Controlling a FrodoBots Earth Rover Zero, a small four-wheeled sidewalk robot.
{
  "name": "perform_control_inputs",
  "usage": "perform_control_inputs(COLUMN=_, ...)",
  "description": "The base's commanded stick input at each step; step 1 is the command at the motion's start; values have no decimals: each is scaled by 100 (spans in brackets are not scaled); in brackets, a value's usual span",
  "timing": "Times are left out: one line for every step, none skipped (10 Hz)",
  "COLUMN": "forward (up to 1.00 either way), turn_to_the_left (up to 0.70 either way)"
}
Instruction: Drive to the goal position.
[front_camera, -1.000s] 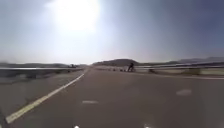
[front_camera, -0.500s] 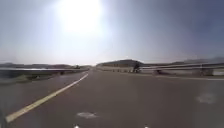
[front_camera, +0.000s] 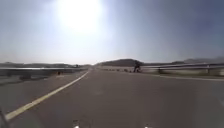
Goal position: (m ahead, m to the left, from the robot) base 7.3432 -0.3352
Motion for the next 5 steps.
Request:
perform_control_inputs(forward=100, turn_to_the_left=0)
perform_control_inputs(forward=100, turn_to_the_left=0)
perform_control_inputs(forward=100, turn_to_the_left=0)
perform_control_inputs(forward=100, turn_to_the_left=0)
perform_control_inputs(forward=100, turn_to_the_left=0)
